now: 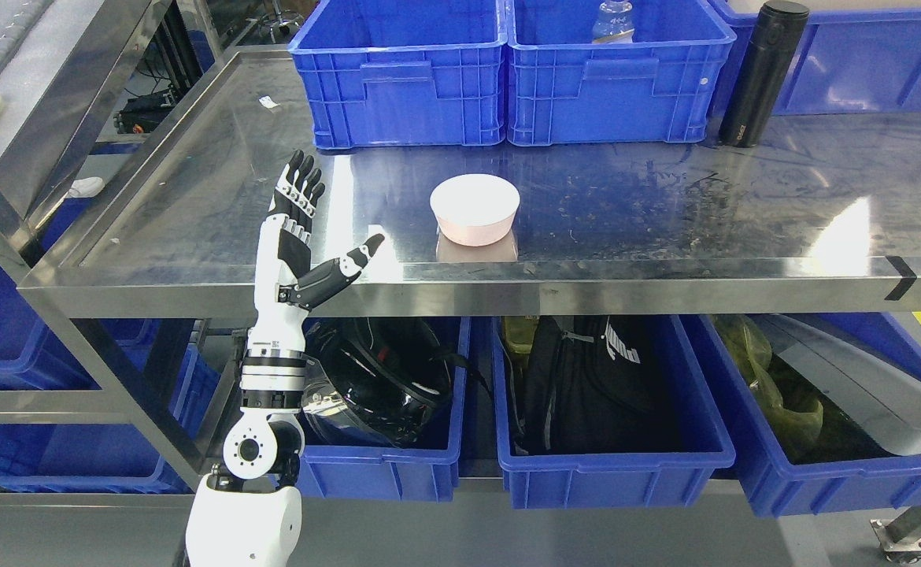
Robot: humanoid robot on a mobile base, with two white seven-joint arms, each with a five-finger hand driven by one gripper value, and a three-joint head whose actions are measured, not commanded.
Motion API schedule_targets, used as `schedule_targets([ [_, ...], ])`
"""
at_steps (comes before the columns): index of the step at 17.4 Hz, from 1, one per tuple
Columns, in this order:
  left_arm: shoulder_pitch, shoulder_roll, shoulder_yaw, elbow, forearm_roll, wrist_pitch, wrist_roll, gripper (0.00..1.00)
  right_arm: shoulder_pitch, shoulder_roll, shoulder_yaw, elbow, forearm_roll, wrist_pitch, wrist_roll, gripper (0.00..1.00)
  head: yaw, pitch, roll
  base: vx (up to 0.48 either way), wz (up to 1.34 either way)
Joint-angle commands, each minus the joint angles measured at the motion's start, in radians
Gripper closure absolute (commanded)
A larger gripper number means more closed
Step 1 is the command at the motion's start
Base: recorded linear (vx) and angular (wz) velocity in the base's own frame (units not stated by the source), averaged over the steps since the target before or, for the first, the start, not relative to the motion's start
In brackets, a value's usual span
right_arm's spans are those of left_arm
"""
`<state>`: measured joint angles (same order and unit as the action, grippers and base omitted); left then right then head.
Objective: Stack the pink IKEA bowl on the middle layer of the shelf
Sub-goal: 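Raise the left hand and swing it toward the pink bowl on the shelf, then reach the left hand over the pink bowl and lower onto its rim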
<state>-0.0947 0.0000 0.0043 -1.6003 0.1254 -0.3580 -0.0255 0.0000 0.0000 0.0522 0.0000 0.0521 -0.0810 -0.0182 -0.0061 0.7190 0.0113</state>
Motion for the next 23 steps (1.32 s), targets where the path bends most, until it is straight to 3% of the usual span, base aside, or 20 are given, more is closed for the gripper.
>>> schedule_targets([
  [1,0.003,0.018,-0.001,0.0,-0.001,-0.001,-0.001,0.0,0.003,-0.017,0.0,-0.017,0.0,0.0,0.0,0.0,0.0,0.0,0.0,0.0,0.0],
  [8,-0.029,0.029,0.008,0.0,-0.007,-0.038,-0.004,0.0,0.003,-0.017,0.0,-0.017,0.0,0.0,0.0,0.0,0.0,0.0,0.0,0.0,0.0],
  [11,-0.097,0.182,0.01,0.017,-0.094,-0.029,-0.019,0.0,0.003,-0.017,0.0,-0.017,0.0,0.0,0.0,0.0,0.0,0.0,0.0,0.0,0.0],
  [14,-0.184,0.267,0.013,0.028,-0.176,0.02,-0.268,0.0,0.003,-0.017,0.0,-0.017,0.0,0.0,0.0,0.0,0.0,0.0,0.0,0.001,0.01],
  [17,-0.273,0.284,0.003,0.036,-0.437,0.025,-0.476,0.0,0.003,-0.017,0.0,-0.017,0.0,0.0,0.0,0.0,0.0,0.0,0.0,0.008,0.01],
  [19,-0.324,0.302,-0.001,0.04,-0.57,0.018,-0.557,0.0,0.003,-0.017,0.0,-0.017,0.0,0.0,0.0,0.0,0.0,0.0,0.0,-0.002,-0.01],
  [23,-0.421,0.304,-0.084,0.039,-0.65,0.017,-0.631,0.0,0.003,-0.017,0.0,-0.017,0.0,0.0,0.0,0.0,0.0,0.0,0.0,0.001,0.01],
])
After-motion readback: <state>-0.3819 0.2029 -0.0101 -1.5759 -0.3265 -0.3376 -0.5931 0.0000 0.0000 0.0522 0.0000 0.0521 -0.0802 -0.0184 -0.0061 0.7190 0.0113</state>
